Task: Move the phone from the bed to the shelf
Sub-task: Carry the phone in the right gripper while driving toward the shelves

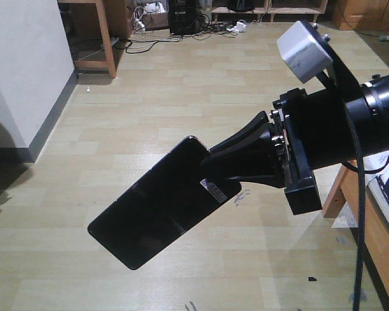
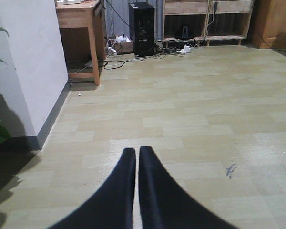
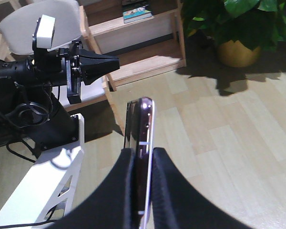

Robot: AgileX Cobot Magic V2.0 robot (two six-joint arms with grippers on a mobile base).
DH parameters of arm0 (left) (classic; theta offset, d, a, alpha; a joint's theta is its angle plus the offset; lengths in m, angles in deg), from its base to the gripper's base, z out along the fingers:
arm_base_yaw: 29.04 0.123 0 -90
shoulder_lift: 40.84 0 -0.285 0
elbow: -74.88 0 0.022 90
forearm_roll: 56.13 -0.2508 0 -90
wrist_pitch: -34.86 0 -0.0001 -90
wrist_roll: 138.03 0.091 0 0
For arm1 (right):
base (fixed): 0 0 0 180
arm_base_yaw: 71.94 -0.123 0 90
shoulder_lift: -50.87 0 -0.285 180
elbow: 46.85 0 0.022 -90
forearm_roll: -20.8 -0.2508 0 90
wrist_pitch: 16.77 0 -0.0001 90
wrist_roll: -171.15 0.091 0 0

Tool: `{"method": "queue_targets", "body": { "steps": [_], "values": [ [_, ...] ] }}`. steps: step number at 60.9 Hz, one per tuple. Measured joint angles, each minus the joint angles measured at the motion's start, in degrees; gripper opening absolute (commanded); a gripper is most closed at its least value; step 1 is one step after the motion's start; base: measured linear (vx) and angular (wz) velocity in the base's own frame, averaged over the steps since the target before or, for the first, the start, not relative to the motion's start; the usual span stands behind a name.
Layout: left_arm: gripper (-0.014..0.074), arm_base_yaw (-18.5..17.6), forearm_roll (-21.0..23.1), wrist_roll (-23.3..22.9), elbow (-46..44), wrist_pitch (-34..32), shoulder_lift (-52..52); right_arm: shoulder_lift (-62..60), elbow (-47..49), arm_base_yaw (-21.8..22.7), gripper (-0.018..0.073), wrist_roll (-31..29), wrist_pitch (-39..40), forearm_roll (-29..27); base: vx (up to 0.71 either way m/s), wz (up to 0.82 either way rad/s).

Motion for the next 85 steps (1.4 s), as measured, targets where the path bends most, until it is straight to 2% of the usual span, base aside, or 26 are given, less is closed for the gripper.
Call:
{"method": "queue_targets", "body": {
  "steps": [85],
  "values": [
    [0.0001, 0.0, 0.0, 0.0, 0.0, 0.0, 0.0, 0.0, 0.0, 0.0, -0.0001, 0.0, 0.0, 0.0, 0.2, -0.1]
  ]
}}
